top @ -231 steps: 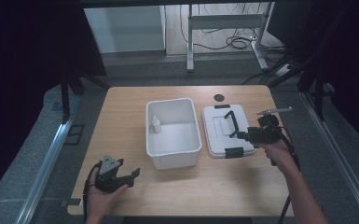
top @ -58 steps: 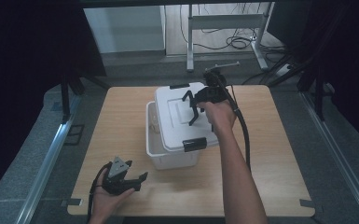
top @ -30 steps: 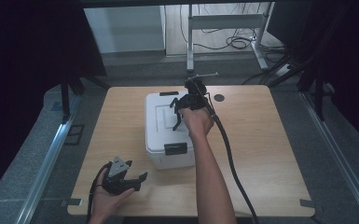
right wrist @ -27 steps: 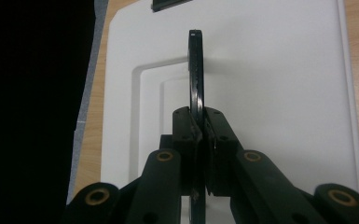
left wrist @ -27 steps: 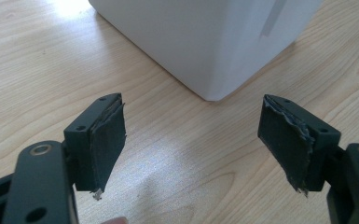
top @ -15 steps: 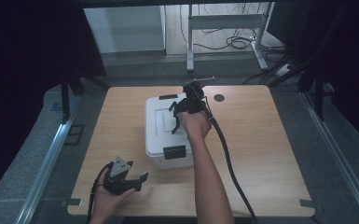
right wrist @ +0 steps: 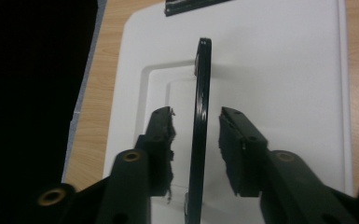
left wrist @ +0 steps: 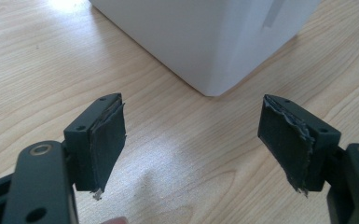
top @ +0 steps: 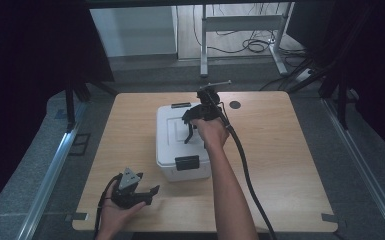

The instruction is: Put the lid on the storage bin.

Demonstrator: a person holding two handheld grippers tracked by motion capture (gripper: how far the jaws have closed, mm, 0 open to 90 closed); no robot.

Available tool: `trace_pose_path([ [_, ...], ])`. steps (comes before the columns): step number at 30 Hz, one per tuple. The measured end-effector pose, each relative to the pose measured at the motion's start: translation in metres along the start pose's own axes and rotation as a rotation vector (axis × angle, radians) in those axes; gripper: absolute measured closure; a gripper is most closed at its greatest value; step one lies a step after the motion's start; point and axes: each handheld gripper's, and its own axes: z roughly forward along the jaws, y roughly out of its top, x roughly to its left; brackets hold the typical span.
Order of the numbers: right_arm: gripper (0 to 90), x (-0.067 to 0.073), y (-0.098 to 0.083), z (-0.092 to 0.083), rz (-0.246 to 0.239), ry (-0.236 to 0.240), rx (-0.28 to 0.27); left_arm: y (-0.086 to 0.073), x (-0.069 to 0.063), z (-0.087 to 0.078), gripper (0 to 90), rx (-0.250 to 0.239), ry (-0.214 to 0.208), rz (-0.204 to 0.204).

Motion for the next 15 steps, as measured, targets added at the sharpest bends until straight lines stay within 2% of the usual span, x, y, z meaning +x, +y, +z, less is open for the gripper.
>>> trace_pose_path([
  [3,61.4,-0.002,0.005,-0.004,-0.021,0.022,0.002,0.0,0.0,-0.002,23.3,-0.006,0.004,-0.009],
  [6,59.1,-0.006,0.009,-0.007,-0.054,0.034,-0.001,0.0,0.001,0.001,23.2,0.008,0.014,-0.003],
  [11,56.4,-0.012,0.005,-0.008,-0.094,0.072,0.004,-0.005,0.003,0.001,23.2,0.012,0.022,-0.02],
  [13,55.0,-0.014,0.004,-0.011,-0.116,0.063,0.007,-0.006,0.004,0.001,23.2,0.013,0.023,-0.022],
  [15,54.5,-0.016,0.004,-0.015,-0.128,0.075,-0.004,-0.005,0.006,0.001,23.2,0.013,0.024,-0.021],
])
